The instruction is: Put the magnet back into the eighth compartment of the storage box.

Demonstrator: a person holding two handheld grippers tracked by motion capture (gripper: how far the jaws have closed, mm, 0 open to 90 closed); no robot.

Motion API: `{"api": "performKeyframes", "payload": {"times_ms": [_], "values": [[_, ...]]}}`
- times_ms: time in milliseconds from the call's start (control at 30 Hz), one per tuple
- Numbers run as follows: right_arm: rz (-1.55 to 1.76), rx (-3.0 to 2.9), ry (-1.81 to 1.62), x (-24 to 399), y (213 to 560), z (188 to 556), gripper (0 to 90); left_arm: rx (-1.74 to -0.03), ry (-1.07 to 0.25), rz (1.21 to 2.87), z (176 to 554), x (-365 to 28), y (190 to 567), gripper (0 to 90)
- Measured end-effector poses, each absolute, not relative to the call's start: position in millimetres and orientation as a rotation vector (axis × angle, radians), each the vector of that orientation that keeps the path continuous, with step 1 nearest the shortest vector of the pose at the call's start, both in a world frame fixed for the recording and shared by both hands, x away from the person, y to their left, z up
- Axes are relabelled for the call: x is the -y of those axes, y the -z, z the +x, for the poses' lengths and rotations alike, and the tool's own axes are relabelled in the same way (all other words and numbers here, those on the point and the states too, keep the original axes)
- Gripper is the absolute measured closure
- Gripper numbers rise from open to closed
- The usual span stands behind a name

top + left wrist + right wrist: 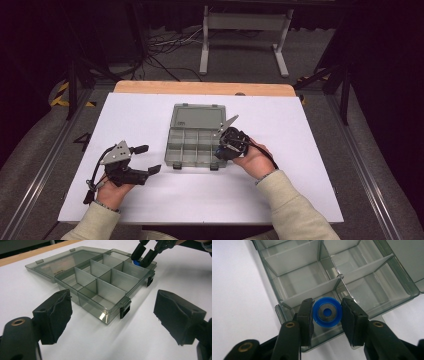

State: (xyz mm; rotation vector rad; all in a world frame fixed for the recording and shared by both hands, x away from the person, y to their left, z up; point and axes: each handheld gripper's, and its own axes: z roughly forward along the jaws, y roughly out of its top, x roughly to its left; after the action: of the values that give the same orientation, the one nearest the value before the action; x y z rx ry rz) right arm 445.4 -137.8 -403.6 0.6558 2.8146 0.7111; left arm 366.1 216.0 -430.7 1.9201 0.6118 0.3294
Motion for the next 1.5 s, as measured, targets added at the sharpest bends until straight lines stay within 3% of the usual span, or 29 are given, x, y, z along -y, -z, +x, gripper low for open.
{"api": "performKeyframes", "payload": {"times_ms": [1000, 1300, 1333, 1433, 1500], "values": [[0.647, -2.830, -0.693, 134, 408, 445, 60.1, -0.615, -0.330, 1.924, 367, -216, 430, 16.0], [0.661, -2.770, -0.819, 149, 390, 438, 72.8, -0.616, -0.345, 1.918, 369, -217, 428, 21.2], [0.662, -2.752, -0.859, 154, 387, 436, 78.2, -0.594, -0.356, 1.919, 368, -217, 427, 27.1], [0.669, -2.740, -0.881, 157, 385, 434, 81.9, -0.575, -0.369, 1.915, 367, -215, 425, 32.6], [0.669, -2.730, -0.910, 160, 382, 431, 86.8, -0.567, -0.372, 1.919, 367, -214, 424, 40.8]]}}
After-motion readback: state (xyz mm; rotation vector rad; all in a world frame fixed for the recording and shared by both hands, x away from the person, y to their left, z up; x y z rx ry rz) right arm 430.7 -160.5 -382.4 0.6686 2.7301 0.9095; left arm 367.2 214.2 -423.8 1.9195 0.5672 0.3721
